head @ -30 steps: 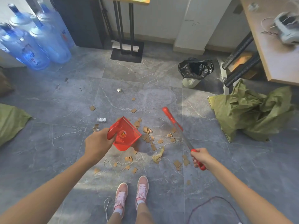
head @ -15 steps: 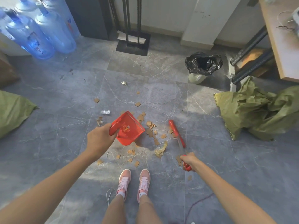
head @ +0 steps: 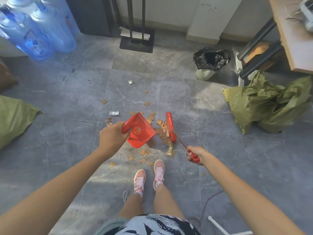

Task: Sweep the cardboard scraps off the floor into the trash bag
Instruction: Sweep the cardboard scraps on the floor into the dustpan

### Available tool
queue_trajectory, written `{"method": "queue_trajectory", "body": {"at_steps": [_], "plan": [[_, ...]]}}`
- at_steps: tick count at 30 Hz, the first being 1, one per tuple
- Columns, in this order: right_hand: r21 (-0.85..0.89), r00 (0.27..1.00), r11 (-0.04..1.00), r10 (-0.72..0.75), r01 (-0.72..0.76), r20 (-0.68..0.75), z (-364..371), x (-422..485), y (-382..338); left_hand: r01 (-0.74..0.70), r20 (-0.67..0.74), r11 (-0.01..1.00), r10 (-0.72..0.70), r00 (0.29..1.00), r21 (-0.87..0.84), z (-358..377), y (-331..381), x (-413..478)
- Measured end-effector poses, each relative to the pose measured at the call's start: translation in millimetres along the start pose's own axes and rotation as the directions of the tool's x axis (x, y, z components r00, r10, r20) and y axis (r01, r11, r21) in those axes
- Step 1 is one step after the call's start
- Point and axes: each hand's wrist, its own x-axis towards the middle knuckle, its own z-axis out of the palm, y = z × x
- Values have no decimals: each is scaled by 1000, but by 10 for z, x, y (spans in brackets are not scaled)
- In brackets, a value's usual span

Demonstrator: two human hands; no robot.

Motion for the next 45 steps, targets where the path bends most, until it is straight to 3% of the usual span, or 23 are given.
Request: {"method": "queue_trajectory", "body": {"at_steps": [5, 14, 22, 29, 37, 45], "plan": [[125, 1000, 992, -7, 7, -2, -169, -148, -88, -21, 1, 1000, 21, 1000, -13, -70, 5, 13], [198, 997, 980, 4, 11, -76, -682, -248, -84, -53, -31, 998, 52, 998, -16, -76, 46, -58], [193, 987, 981, 55, -24, -153, -1200, -11, -6, -61, -13, 998, 61, 998, 19, 5, 252, -81], [54, 966, 994, 106, -95, -237, -1436, 315, 335, -109, -15, 993, 109, 994, 49, 159, 357, -88], [46, 977, 990, 136, -131, -166, -976, 396, 644, -89, 0, 995, 89, 996, 45, 293, 370, -50], [75, 996, 995, 76, -72, -44, -343, 195, 543, -175, -8, 984, 176, 984, 41, 360, 502, -41]]}}
